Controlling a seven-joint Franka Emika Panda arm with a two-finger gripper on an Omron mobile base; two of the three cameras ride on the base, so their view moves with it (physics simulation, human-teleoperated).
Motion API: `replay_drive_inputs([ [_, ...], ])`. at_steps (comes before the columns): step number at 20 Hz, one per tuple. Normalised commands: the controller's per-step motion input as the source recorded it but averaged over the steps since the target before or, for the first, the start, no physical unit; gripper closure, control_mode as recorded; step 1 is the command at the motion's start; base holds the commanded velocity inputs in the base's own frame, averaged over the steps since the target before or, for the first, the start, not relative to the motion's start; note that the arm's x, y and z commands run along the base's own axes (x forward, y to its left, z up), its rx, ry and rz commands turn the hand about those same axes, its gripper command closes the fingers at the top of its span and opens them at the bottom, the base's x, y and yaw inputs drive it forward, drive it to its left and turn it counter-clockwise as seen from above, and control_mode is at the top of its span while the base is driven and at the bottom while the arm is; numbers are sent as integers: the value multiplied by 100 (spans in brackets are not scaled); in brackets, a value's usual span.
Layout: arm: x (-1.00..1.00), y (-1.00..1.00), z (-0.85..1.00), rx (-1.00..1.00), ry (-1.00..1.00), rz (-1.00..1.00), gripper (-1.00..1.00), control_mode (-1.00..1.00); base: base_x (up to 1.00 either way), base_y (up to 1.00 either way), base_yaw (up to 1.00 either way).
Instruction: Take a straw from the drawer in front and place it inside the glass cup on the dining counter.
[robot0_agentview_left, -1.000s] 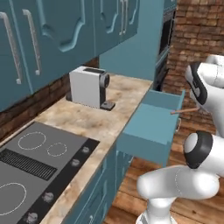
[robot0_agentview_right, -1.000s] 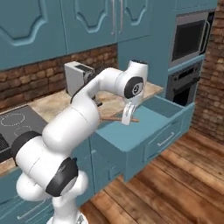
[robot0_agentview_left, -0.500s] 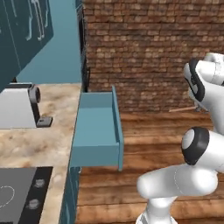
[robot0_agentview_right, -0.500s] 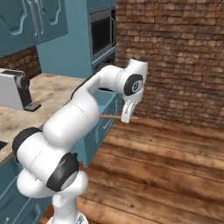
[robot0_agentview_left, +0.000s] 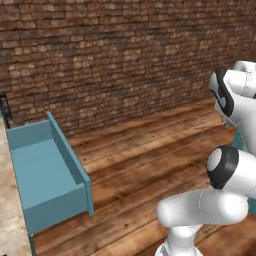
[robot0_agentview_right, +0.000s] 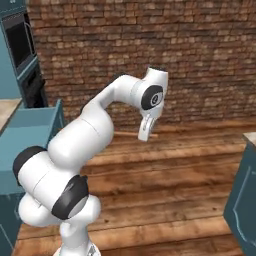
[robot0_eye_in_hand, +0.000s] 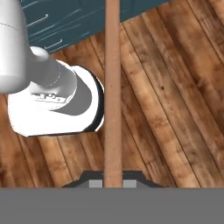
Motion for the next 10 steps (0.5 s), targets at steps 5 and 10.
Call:
replay_drive_inputs([
  [5,0,0,0,0,0,0,100,100,-15,-35,-71],
  [10,0,0,0,0,0,0,100,100,-5,-34,-69],
])
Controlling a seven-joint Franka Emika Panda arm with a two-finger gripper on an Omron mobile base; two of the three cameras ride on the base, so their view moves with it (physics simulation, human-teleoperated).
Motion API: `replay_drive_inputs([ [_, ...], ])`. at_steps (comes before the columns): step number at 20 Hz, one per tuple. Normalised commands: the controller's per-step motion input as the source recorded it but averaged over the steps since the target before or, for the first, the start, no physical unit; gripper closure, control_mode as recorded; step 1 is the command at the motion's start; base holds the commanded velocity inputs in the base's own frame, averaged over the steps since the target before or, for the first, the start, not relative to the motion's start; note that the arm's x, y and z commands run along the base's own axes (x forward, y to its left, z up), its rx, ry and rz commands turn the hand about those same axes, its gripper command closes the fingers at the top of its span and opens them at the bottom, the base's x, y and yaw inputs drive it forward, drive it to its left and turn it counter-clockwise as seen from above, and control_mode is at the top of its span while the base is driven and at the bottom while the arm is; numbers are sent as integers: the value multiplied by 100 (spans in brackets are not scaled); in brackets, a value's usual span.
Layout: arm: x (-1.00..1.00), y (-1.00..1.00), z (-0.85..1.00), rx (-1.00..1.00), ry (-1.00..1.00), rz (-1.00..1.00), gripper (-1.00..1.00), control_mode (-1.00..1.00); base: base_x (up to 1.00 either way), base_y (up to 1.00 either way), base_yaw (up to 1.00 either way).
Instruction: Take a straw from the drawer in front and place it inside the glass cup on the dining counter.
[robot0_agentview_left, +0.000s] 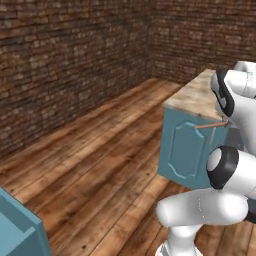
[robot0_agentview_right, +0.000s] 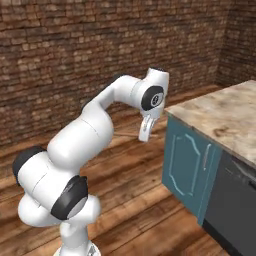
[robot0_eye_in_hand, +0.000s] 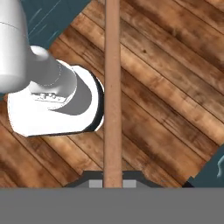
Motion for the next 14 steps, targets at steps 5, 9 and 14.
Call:
replay_drive_inputs([
  [5,0,0,0,0,0,0,100,100,-2,-30,-58],
  [9,0,0,0,0,0,0,100,100,-11,-30,-48],
  [14,0,0,0,0,0,0,100,100,-12,-22,-41],
])
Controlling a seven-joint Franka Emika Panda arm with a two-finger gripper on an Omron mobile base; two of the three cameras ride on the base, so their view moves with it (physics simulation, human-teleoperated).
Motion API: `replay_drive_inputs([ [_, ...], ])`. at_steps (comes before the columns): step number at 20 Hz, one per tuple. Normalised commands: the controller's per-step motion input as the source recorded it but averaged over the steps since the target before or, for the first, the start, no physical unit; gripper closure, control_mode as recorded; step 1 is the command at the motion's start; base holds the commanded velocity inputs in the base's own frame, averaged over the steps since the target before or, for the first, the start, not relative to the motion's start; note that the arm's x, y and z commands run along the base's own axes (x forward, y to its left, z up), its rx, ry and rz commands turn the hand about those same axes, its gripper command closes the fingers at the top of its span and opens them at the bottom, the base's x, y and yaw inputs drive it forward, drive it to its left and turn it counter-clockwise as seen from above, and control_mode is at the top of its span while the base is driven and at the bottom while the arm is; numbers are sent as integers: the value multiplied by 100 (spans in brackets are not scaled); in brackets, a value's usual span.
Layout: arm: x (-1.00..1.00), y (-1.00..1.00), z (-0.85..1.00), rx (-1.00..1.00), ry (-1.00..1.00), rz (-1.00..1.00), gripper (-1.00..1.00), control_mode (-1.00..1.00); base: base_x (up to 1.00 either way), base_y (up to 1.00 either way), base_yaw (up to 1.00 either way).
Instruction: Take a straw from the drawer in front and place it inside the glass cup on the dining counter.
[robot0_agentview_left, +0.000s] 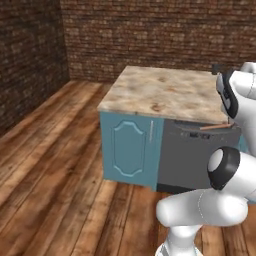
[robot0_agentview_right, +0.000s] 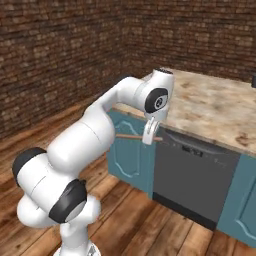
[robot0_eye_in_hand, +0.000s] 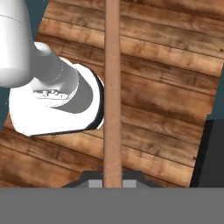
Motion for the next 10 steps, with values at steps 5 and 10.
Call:
replay_drive_inputs([
  [5,0,0,0,0,0,0,100,100,-7,-16,-35],
  [10,0,0,0,0,0,0,100,100,32,-30,-25],
])
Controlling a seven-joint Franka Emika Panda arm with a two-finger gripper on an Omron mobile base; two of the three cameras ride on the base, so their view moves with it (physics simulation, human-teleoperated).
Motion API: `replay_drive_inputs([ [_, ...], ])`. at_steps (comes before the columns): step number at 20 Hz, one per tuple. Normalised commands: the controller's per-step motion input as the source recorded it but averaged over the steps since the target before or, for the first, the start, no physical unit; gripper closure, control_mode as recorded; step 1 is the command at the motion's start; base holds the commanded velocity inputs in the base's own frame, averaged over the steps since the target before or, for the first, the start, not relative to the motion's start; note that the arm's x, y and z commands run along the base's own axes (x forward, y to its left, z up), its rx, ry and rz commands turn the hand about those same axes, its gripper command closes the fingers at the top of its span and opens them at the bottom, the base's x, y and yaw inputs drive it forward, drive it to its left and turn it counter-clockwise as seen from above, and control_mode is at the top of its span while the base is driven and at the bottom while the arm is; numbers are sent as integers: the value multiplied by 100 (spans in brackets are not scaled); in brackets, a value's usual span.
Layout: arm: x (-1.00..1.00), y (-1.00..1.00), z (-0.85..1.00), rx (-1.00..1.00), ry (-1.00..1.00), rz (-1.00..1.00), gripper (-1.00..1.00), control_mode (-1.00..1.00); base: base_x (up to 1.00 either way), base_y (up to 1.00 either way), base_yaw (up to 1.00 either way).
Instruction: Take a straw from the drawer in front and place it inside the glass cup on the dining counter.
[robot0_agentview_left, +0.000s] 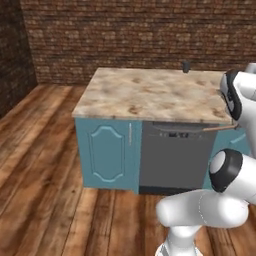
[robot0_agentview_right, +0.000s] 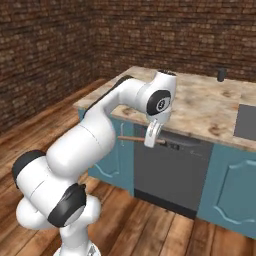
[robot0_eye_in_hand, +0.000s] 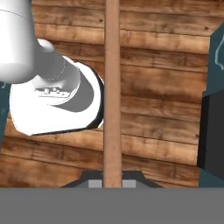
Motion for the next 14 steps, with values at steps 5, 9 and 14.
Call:
replay_drive_inputs([
  [5,0,0,0,0,0,0,100,100,85,-42,-19],
  [9,0,0,0,0,0,0,100,100,99,-41,-14],
  [14,0,0,0,0,0,0,100,100,72,-9,-4],
])
